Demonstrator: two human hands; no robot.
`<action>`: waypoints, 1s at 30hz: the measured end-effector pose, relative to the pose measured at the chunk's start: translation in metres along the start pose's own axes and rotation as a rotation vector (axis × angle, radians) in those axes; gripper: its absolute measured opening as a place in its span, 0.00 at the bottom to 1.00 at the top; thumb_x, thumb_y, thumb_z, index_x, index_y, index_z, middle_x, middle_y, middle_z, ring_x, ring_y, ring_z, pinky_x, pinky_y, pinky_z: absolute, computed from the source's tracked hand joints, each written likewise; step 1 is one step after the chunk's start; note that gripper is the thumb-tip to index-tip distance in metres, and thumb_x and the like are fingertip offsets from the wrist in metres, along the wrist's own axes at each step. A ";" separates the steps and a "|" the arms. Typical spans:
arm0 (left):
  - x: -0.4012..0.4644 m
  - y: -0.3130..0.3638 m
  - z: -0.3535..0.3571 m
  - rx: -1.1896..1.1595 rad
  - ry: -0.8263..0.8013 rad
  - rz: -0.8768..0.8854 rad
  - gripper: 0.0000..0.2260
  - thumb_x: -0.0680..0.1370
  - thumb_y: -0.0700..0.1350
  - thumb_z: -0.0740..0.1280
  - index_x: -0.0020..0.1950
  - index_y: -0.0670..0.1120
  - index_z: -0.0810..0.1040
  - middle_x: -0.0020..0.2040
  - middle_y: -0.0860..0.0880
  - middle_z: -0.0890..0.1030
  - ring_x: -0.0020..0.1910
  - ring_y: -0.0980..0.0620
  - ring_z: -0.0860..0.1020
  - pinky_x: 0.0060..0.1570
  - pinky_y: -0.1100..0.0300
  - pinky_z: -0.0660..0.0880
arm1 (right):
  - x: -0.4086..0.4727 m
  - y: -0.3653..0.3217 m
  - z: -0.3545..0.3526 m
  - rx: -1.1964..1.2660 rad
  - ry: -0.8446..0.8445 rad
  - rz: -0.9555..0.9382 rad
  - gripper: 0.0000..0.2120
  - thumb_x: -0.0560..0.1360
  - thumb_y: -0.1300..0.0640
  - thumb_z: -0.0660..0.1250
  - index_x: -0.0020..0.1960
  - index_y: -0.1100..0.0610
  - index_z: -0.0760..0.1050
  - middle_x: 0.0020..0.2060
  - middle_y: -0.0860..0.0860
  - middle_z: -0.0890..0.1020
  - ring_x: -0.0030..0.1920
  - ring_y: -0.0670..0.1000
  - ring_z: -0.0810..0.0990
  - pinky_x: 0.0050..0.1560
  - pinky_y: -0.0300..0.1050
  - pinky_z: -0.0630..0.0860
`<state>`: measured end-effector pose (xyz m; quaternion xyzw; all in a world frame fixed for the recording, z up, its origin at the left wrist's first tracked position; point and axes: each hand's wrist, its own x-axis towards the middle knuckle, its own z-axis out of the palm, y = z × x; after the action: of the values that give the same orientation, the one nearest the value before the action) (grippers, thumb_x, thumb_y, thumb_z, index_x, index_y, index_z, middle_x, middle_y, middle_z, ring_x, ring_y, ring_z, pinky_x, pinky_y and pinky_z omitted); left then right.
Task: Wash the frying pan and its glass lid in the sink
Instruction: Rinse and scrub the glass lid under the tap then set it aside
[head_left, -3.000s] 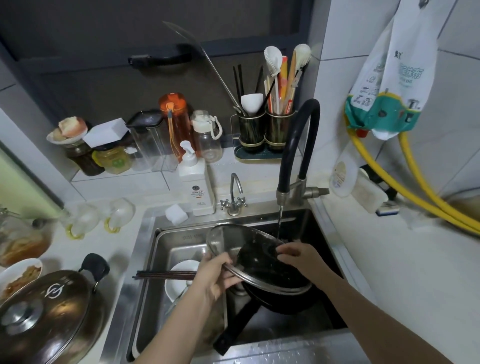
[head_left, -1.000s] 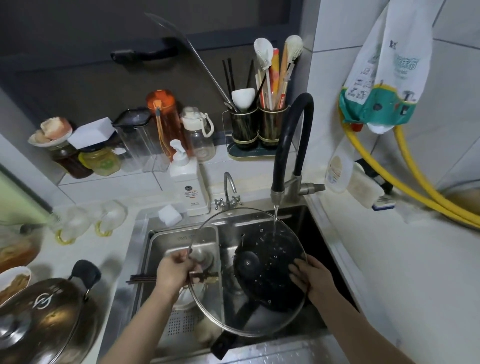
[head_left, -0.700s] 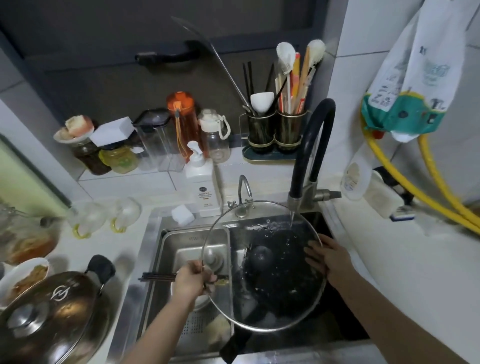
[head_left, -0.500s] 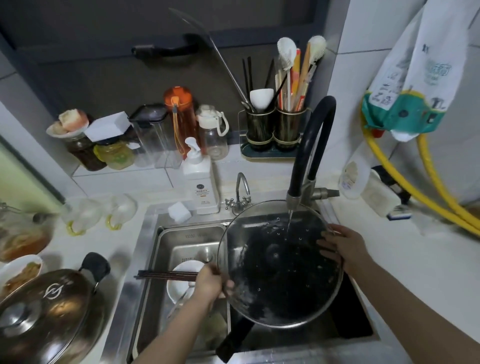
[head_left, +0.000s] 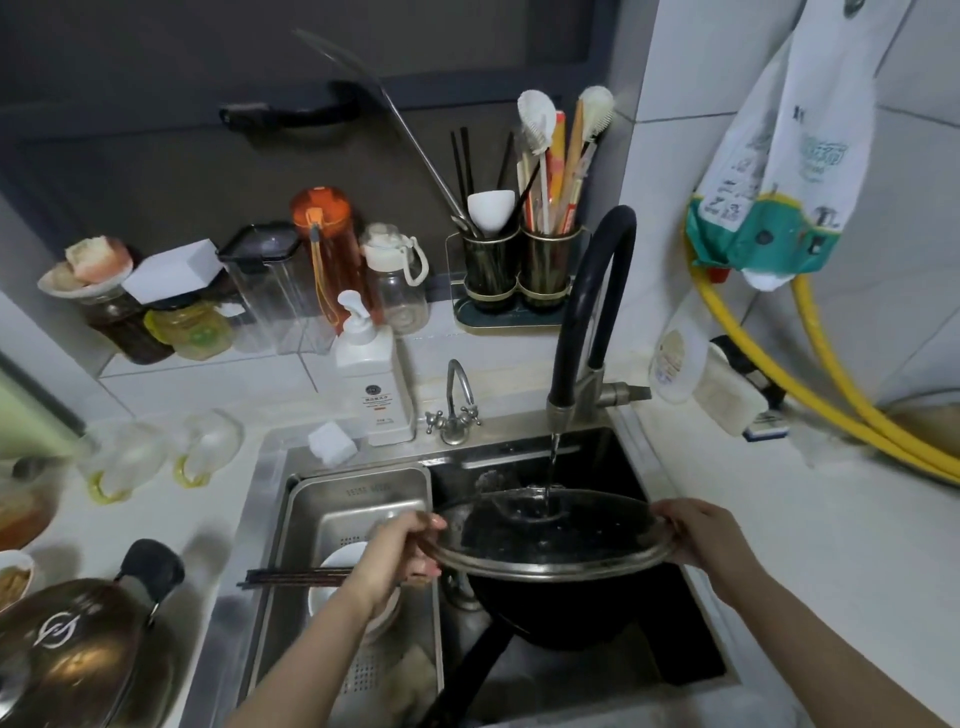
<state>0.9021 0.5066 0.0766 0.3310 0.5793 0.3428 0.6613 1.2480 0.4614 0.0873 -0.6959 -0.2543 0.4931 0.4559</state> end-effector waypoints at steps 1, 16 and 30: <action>0.001 0.004 -0.006 -0.042 -0.072 -0.002 0.12 0.66 0.43 0.62 0.44 0.39 0.80 0.37 0.41 0.77 0.30 0.48 0.77 0.30 0.58 0.77 | 0.001 0.002 0.001 0.045 -0.021 0.012 0.07 0.74 0.64 0.63 0.43 0.65 0.79 0.31 0.61 0.82 0.29 0.54 0.82 0.32 0.44 0.80; -0.009 0.034 -0.012 0.718 0.105 0.457 0.06 0.71 0.50 0.73 0.45 0.58 0.79 0.40 0.51 0.77 0.40 0.53 0.75 0.46 0.59 0.72 | 0.016 0.027 0.013 0.232 -0.193 0.210 0.20 0.79 0.53 0.53 0.51 0.68 0.75 0.38 0.66 0.83 0.36 0.57 0.85 0.31 0.43 0.81; -0.005 0.014 -0.002 0.316 0.093 0.348 0.06 0.75 0.44 0.70 0.45 0.41 0.77 0.40 0.44 0.76 0.40 0.51 0.73 0.45 0.58 0.69 | 0.008 0.020 0.021 0.056 -0.273 0.028 0.16 0.75 0.47 0.63 0.58 0.55 0.74 0.50 0.61 0.81 0.51 0.56 0.83 0.48 0.44 0.80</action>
<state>0.8988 0.5102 0.0907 0.5092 0.5899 0.3717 0.5046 1.2301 0.4667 0.0635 -0.6129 -0.2905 0.5965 0.4293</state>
